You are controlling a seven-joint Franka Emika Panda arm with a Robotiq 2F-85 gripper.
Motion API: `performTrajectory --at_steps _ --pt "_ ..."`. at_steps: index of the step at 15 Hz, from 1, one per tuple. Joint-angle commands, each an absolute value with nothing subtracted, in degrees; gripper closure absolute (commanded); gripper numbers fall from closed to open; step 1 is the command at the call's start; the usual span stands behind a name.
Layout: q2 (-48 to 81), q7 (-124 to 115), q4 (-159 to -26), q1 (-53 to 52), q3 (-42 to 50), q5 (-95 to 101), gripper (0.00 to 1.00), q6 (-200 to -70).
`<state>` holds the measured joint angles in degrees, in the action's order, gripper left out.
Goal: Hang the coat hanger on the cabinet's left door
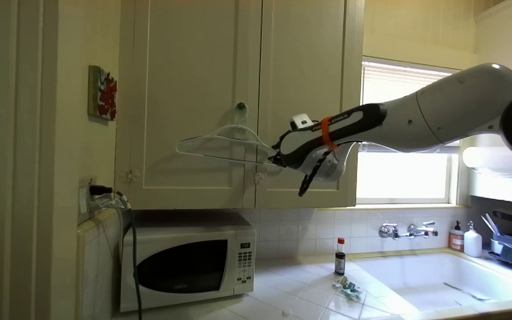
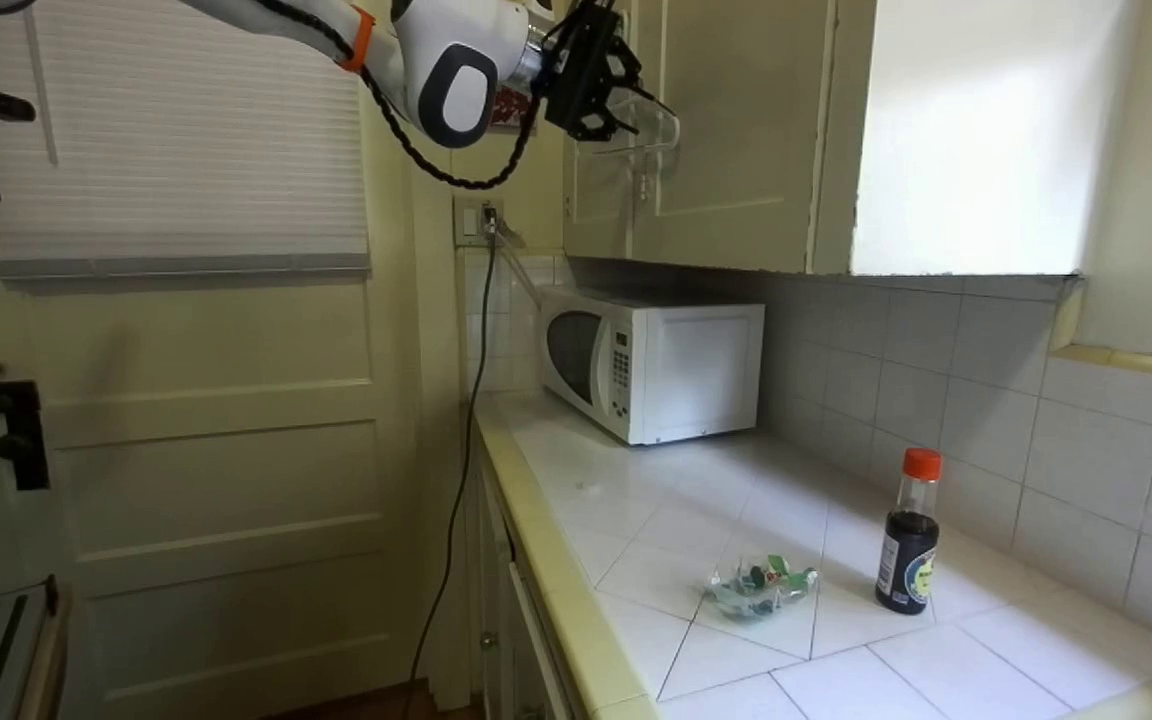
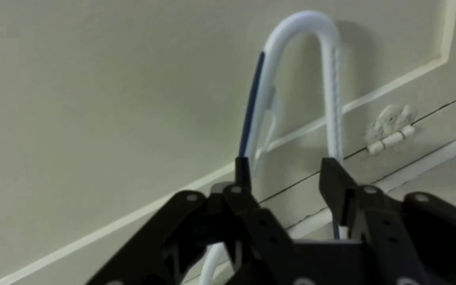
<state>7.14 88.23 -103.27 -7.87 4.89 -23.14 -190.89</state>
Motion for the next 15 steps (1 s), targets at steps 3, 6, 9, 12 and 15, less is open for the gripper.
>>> performTrajectory --at_steps 3,6,9,12,15 --pt "1.15 91.38 -111.19 -12.76 5.53 -21.04 0.04 -188.35" --pt "-5.20 79.68 -118.63 -10.99 -0.72 -4.76 0.00 -187.18" --pt "-10.25 82.88 -124.79 -17.26 -0.75 -8.10 0.00 -182.99" --pt "-15.26 83.58 -132.57 -16.72 1.35 -7.97 0.00 -176.13" --pt "-18.18 79.56 -138.20 -7.18 0.08 -2.04 0.00 -173.02"
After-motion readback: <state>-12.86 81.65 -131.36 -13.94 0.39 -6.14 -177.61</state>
